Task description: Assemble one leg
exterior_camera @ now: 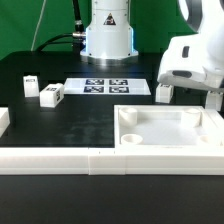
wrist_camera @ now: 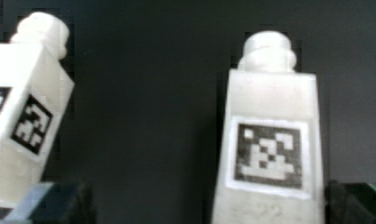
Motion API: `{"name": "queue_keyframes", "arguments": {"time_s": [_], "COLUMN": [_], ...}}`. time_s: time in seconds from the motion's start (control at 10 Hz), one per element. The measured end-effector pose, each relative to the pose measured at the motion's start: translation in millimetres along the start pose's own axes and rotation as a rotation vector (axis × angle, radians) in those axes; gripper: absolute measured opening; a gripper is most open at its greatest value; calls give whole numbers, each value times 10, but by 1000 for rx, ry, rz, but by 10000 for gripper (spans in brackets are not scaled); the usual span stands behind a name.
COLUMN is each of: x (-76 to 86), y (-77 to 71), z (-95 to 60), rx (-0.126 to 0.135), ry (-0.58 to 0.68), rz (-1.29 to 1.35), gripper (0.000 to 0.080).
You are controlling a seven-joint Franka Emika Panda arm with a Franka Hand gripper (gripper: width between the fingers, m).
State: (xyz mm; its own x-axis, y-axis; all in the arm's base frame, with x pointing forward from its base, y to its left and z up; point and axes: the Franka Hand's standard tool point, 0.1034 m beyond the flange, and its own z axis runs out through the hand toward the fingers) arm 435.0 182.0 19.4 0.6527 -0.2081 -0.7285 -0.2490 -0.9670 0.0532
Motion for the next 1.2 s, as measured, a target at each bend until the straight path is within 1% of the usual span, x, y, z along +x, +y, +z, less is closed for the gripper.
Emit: {"name": "queue_keyframes", "arguments": {"time_s": [0.1, 0.3, 0.7, 0.9, 1.0, 1.1, 1.2], "x": [29, -31, -59, -55, -55, -54, -54], "y": [-54, -125, -130, -125, -126, -125, -124], "z": [25, 161, 200, 201, 200, 200, 200], "rx": [10, 11, 5, 6, 6, 6, 6], "ry": [38, 67, 63, 63, 63, 63, 63], "rz": [-5, -18, -11, -11, -11, -11, -11], "gripper": [648, 648, 648, 397, 397, 286, 286]}}
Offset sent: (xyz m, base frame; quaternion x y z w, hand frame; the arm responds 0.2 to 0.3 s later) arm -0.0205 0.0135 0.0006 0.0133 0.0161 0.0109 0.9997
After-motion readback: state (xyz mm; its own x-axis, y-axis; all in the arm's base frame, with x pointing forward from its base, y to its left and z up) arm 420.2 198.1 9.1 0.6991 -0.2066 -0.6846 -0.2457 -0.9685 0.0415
